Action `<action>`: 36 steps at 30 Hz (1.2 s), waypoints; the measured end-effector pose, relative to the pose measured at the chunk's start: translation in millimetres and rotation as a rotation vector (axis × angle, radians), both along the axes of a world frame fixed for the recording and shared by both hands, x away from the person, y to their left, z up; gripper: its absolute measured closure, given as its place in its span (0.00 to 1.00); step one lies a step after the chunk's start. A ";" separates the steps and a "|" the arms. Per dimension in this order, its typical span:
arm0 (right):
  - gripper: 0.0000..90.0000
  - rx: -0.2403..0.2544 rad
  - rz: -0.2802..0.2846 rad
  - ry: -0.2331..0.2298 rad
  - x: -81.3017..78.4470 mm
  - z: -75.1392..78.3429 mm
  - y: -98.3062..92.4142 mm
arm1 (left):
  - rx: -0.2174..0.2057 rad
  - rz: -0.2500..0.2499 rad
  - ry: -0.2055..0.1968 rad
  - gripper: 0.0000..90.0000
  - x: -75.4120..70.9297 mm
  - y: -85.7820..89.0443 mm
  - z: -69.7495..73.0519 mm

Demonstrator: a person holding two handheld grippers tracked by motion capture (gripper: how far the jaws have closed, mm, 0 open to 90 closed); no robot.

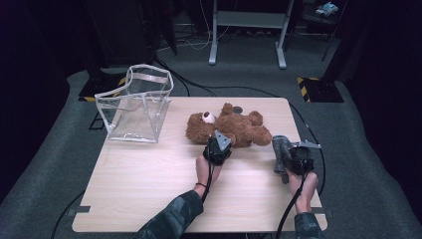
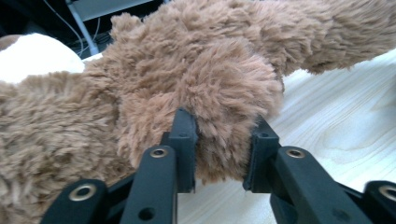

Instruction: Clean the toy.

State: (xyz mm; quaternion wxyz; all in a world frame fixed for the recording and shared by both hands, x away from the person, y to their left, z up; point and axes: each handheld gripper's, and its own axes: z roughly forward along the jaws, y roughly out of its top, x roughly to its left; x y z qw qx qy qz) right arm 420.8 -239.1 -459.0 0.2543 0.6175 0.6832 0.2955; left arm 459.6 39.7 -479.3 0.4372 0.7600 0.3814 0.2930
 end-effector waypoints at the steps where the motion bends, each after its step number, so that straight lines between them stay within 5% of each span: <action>1: 0.82 0.003 -0.003 0.003 -0.2 0.3 0.9 | -0.013 -0.003 -0.002 0.80 0.4 2.0 1.9; 7: 0.82 0.003 0.005 -0.003 0.7 0.4 3.7 | -0.058 -0.038 -0.019 0.82 3.6 14.3 18.3; 24: 0.81 -0.001 0.017 -0.011 0.3 7.5 14.6 | -0.062 -0.091 -0.039 0.83 8.8 27.2 50.7; 36: 0.81 -0.010 0.047 -0.084 -11.4 38.6 27.8 | -0.104 -0.133 -0.056 0.84 -7.5 32.5 84.9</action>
